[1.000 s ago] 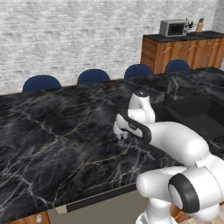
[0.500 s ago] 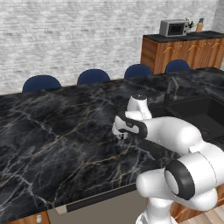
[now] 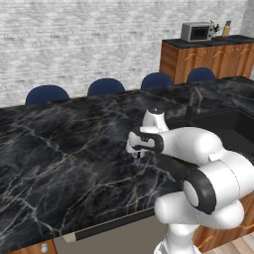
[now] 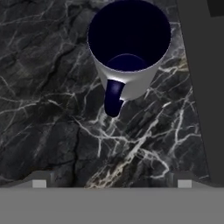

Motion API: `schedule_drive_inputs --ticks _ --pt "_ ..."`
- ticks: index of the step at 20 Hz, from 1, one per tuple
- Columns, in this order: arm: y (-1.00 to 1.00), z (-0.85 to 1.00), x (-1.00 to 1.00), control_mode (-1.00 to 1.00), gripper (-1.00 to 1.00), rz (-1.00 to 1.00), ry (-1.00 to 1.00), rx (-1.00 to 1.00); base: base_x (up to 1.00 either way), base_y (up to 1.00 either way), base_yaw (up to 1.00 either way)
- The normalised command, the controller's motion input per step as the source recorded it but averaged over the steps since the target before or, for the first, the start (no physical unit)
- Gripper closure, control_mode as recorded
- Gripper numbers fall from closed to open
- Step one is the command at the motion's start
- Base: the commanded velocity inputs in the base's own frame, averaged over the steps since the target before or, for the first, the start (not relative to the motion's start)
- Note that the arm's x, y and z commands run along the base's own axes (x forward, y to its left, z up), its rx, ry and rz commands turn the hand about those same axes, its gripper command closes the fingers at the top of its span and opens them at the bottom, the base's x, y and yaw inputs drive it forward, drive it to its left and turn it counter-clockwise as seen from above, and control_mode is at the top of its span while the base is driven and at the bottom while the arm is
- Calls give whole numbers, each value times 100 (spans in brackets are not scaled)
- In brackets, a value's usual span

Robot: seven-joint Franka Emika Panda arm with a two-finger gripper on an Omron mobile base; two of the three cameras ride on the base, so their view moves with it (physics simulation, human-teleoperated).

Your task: Clear the mugs and bowl far away from the sink.

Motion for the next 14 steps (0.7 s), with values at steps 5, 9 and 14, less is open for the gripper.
schedule_drive_inputs --ticks 5,9,14 --pt "0 -12 21 -100 -100 0 0 0 0 0 0" --pt "0 -10 26 -100 -100 0 0 0 0 0 0" --pt "2 -12 20 -100 -100 0 0 0 0 0 0"
